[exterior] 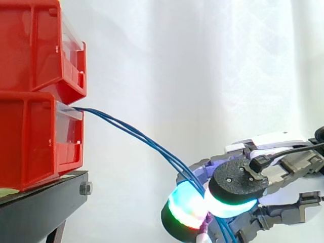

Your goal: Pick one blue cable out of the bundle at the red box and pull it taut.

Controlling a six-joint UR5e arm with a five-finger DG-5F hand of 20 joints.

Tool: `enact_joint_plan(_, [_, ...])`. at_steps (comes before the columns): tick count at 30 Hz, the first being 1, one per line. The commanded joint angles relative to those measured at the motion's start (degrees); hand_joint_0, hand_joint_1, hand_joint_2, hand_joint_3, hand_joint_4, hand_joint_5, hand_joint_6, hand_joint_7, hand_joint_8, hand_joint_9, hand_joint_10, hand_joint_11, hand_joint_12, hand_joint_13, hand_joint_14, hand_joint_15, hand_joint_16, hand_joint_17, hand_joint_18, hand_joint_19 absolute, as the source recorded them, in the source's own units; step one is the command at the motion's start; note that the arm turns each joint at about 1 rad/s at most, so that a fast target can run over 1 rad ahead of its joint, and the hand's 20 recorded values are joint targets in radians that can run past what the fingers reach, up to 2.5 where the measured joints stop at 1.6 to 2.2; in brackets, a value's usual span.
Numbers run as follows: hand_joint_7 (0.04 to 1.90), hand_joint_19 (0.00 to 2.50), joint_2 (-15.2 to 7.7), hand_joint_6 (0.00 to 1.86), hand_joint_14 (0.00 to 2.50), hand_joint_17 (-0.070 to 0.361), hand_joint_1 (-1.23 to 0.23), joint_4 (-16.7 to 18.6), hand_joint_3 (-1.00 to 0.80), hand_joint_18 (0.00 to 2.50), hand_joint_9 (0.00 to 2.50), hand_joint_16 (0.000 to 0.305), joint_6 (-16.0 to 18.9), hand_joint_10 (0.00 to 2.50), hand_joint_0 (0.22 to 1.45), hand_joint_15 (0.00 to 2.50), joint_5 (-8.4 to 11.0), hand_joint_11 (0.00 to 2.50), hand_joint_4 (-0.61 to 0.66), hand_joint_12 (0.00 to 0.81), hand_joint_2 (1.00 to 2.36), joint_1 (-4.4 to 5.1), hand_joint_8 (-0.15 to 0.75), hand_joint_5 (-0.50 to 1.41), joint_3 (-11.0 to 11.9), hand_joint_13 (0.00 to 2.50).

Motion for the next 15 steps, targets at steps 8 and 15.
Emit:
enact_joint_plan(8, [0.93, 0.30, 1.85, 0.93, 0.01, 0.099, -0.90, -1.14, -0.50, 0.74, 0.89, 0.044, -0.44, 0.01, 0.77, 0.34, 0.00, 0.65, -0.13, 0.358, 1.00, -0.05, 0.272, -0.17, 0.05, 0.79])
enact_joint_plan(15, [0.98, 0.34, 2.46, 0.89, 0.01, 0.109, -0.79, -5.18, -0.50, 0.68, 0.89, 0.048, -0.53, 0.01, 0.52, 0.36, -0.44, 0.64, 0.06, 0.381, 1.00, -0.31, 0.282, -0.15, -0.03, 0.76])
